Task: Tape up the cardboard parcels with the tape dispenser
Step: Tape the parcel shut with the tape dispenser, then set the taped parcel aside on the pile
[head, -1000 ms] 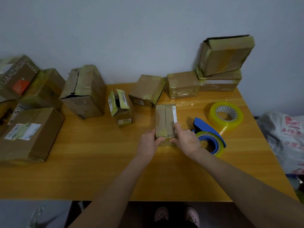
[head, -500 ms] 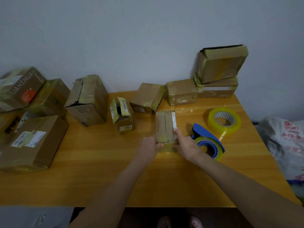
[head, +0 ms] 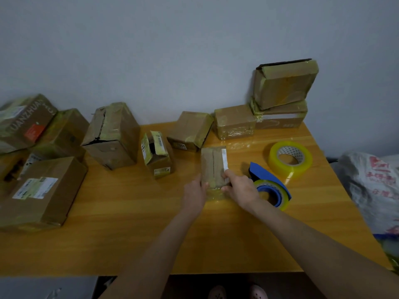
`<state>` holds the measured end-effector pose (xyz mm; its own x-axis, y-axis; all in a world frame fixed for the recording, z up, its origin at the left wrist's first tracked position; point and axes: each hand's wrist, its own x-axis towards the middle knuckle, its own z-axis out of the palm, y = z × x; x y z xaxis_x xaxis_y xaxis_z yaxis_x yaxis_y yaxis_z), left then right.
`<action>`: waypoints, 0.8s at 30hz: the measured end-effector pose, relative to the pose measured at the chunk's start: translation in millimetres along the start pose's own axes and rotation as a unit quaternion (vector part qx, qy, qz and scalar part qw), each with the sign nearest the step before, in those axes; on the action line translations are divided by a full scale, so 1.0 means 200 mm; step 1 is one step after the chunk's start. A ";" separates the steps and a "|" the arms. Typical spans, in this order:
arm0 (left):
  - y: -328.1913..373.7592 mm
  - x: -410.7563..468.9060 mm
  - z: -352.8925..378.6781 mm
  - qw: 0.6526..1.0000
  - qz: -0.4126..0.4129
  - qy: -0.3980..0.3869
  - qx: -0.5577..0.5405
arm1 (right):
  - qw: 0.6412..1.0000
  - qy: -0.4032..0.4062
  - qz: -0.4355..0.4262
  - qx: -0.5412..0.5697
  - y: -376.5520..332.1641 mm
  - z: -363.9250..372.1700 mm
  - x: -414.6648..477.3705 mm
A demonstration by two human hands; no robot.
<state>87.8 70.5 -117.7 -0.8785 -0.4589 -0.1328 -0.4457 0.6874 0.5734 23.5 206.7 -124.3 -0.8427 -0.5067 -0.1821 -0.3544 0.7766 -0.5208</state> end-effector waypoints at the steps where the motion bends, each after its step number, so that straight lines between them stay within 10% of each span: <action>1: 0.01 0.00 0.00 1.000 0.005 -0.001 0.013 | 1.000 -0.005 0.005 0.007 0.00 -0.01 0.00; 24: -0.12 0.07 -0.06 0.986 0.043 -0.157 -0.026 | 0.984 -0.008 0.139 0.110 -0.03 0.04 -0.03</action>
<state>87.8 39.8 -124.5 -0.9262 -0.1968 -0.3216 -0.3647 0.6834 0.6324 34.1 203.1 -126.5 -0.8873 -0.2937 -0.3556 -0.0136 0.7874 -0.6163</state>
